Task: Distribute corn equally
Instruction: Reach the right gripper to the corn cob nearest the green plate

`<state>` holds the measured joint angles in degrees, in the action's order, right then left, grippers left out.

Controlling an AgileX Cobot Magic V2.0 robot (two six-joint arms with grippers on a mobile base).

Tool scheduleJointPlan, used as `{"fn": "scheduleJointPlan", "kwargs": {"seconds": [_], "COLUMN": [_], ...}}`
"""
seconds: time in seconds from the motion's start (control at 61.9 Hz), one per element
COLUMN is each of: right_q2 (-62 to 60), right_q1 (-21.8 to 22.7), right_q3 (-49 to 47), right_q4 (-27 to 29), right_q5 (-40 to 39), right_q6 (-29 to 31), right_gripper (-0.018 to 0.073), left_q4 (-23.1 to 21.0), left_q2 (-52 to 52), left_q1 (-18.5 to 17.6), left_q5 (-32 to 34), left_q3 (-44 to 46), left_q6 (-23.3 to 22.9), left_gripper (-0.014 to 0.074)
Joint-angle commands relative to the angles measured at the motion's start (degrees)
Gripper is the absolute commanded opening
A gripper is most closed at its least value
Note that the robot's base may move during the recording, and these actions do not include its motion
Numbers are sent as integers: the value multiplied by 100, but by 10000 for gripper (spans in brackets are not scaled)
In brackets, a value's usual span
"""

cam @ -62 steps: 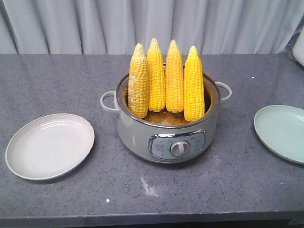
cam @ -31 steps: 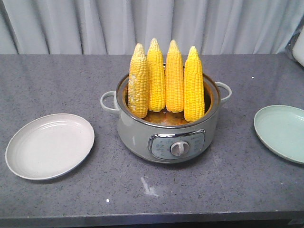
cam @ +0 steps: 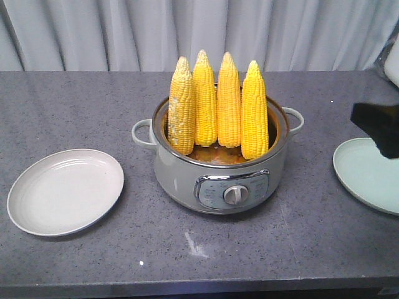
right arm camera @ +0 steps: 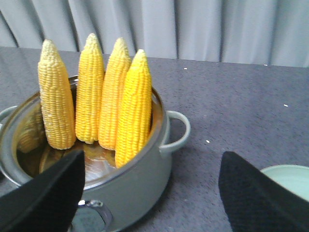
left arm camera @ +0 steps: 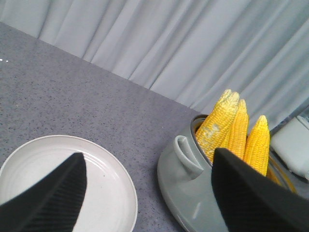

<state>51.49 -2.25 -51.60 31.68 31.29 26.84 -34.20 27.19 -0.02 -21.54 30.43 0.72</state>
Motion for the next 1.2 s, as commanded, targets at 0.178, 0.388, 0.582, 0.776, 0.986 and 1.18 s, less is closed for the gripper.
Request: {"fn": "scheduleJointPlan", "kwargs": {"seconds": [0.178,0.388,0.582,0.776,0.986,1.18], "right_q2": [2275,3632,4328,4752,4986,5107], "right_q1": [31,-274,-345,-447,-541,-536], "right_q3": [-2279,-3775,-4298,-4304,-4304,-4299], "right_q4": [1816,1767,1510,1505,1327,1178], "right_q5": [515,904,889,807,587,525], "right_q6": [1378,1156,804,795,765,747], "right_gripper": [557,557,557,557,557,557], "left_q4": [-382,-381,-381,-381,-381,-381], "left_q2": [73,73,73,73,73,73], "left_q1": [-31,-31,-31,-31,-31,-31], "left_q5": [342,315,187,195,190,175], "left_q3": [188,188,188,188,188,188], "left_q6": [371,371,371,371,371,371], "left_gripper": [513,513,513,513,513,513]}}
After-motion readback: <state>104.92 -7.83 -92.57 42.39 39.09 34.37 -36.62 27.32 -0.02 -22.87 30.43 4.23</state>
